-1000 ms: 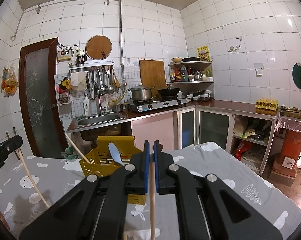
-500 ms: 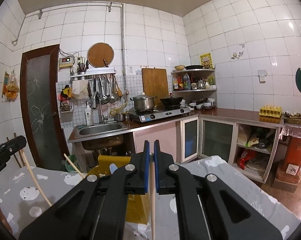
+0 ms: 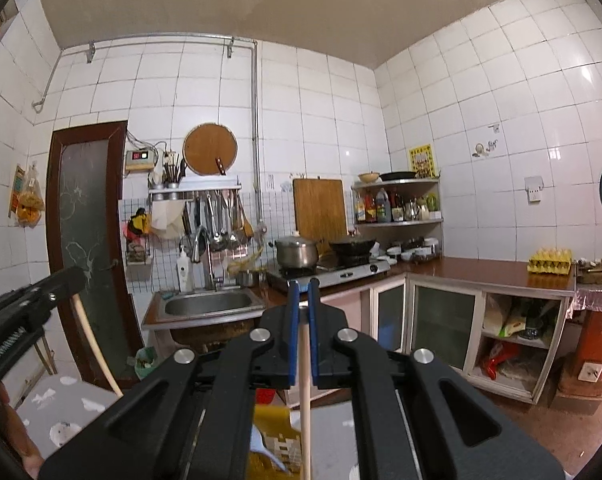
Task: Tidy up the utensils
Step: 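Open left tool to drop its chopstick in the holder while right tool holds its chopstick above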
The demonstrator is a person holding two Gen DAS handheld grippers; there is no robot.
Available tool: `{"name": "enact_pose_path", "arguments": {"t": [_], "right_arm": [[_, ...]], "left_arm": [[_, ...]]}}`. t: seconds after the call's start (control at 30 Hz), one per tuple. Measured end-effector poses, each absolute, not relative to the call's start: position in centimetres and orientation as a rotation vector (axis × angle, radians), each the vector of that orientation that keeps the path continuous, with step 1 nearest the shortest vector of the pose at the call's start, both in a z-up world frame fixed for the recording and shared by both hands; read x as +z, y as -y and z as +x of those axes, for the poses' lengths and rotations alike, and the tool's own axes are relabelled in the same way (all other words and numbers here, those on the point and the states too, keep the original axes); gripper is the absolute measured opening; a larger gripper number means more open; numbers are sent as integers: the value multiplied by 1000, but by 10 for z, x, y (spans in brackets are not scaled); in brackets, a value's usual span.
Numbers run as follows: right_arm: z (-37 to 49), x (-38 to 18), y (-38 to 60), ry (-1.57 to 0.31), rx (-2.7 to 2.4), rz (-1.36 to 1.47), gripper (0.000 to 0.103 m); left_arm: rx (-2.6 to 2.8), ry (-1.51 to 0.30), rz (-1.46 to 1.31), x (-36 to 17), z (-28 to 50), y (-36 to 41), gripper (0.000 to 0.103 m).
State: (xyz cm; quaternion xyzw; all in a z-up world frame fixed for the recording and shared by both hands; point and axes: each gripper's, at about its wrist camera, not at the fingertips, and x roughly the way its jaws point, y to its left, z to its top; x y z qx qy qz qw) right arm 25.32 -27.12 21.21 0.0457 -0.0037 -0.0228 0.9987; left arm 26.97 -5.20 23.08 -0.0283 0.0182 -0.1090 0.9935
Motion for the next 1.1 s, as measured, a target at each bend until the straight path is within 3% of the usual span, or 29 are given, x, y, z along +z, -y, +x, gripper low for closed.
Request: {"name": "enact_pose_path", "arguments": {"t": [0.33,0.9,0.93,1.0,1.03,1.07,1.1], "right_arm": [[297,202,265,-1,-43,122,4],[354,105,273,-163,-53,104,5],[356,102,275,-176,-53,101,5],[361,99,275,-217,-51,86,6],[363,98,276,-242,-50,76,7],[363,97,277,-249,-49,73,15],[361,97,279,-249,-56,69,40]], "left_arm": [[-218,-53,-75,205,326,65,3],[-188,-226,-70,111,387,61,4],[-189,-237,-71,110,388,60,9],[-194,-258,-67,110,390,57,29],[-190,-257,-64,110,387,57,47],[-184,-253,-56,112,385,55,58],[-181,-252,-45,115,382,54,60]]}}
